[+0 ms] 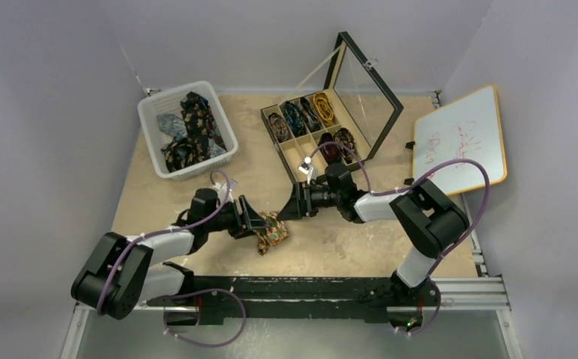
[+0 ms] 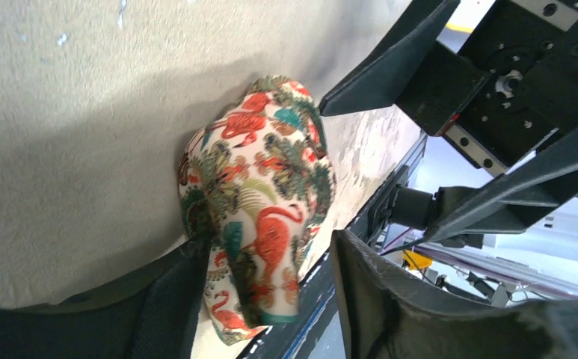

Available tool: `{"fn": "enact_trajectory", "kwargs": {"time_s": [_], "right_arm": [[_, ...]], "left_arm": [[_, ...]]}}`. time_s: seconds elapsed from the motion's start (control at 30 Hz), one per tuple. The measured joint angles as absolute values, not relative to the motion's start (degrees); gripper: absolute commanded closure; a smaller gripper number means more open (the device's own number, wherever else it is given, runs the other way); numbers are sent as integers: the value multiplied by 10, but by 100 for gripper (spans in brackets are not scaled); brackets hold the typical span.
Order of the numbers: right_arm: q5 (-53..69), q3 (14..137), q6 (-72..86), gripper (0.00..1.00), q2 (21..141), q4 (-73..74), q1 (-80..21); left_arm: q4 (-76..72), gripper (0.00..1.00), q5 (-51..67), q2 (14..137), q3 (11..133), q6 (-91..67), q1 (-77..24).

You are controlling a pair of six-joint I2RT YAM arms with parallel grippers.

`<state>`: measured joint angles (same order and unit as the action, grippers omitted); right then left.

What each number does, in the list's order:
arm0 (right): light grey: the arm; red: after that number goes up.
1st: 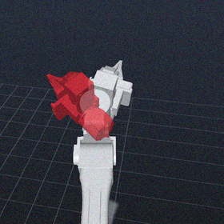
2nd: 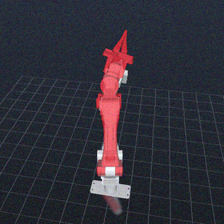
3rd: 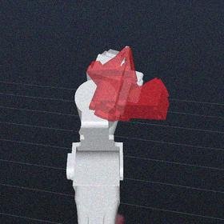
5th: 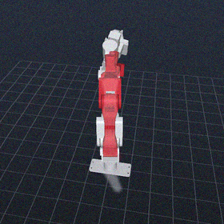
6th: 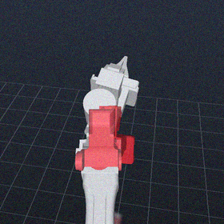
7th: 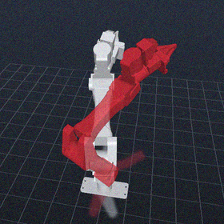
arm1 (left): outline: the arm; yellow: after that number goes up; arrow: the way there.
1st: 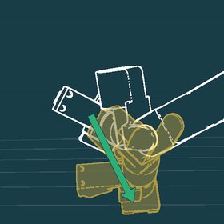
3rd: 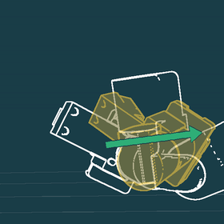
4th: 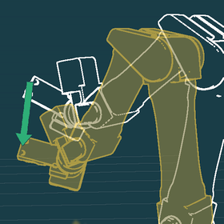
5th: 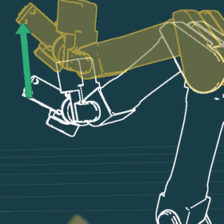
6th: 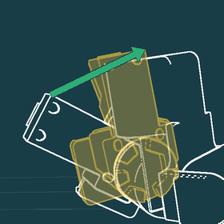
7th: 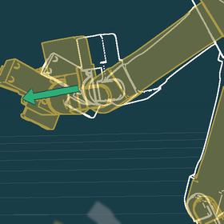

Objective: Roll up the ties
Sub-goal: Roll the tie at the center of the board.

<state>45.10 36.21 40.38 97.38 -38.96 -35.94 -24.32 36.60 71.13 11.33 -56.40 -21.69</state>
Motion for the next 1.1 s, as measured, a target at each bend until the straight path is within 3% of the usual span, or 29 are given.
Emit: {"fn": "enact_trajectory", "kwargs": {"time_s": [0.17,0.3,0.53,0.67,0.8,1.1], "right_arm": [[437,387,400,6,996,-385,-360],[425,403,396,8,1014,-366,-368],[399,422,388,20,1025,-346,-404],[397,430,384,34,1031,-342,-406],[401,446,380,46,1044,-342,-408],[447,451,389,65,1081,-369,-409]], "left_arm": [[-145,21,351,661,158,-536,-203],[-93,21,338,621,173,-513,-187],[-47,21,336,622,174,-483,-163],[-61,24,342,646,174,-477,-151],[-103,35,362,698,174,-474,-142],[-222,44,419,768,150,-504,-138]]}}
